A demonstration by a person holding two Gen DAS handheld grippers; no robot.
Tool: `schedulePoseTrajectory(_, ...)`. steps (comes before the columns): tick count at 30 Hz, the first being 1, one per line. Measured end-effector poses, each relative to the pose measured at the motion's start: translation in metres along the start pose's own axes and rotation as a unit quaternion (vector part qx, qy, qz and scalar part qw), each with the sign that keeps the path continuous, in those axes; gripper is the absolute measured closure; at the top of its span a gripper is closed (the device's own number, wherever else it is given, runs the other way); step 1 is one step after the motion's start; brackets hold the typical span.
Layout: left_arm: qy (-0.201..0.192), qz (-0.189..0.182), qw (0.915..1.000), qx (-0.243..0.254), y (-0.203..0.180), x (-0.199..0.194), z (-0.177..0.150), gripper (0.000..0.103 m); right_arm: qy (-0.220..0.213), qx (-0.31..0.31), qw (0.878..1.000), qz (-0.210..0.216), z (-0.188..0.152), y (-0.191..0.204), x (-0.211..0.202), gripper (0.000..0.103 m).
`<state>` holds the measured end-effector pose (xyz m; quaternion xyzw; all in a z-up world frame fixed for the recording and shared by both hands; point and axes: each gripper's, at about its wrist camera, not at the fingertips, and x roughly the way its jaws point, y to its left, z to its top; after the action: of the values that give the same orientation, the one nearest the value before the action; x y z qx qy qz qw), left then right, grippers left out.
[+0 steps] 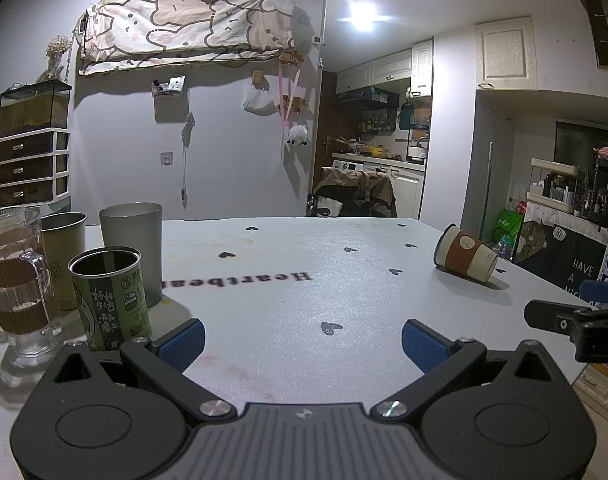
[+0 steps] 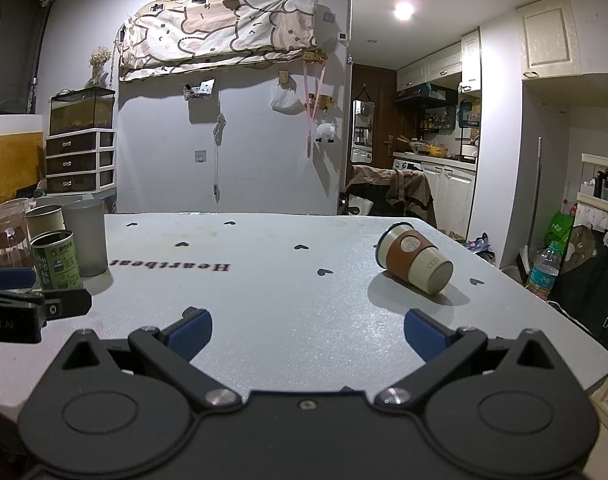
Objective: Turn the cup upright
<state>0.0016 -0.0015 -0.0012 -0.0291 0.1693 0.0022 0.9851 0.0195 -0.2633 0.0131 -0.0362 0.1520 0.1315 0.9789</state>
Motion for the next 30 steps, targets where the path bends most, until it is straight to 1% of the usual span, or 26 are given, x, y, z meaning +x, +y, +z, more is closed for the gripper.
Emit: schedulePoseTrajectory(30,0.0,0.0,1.0,0.0,0.0,-0.0002,0.0001,0.0,0.001,0.0,1.0,0.0,-0.0042,0.0021,0.0024,0.0)
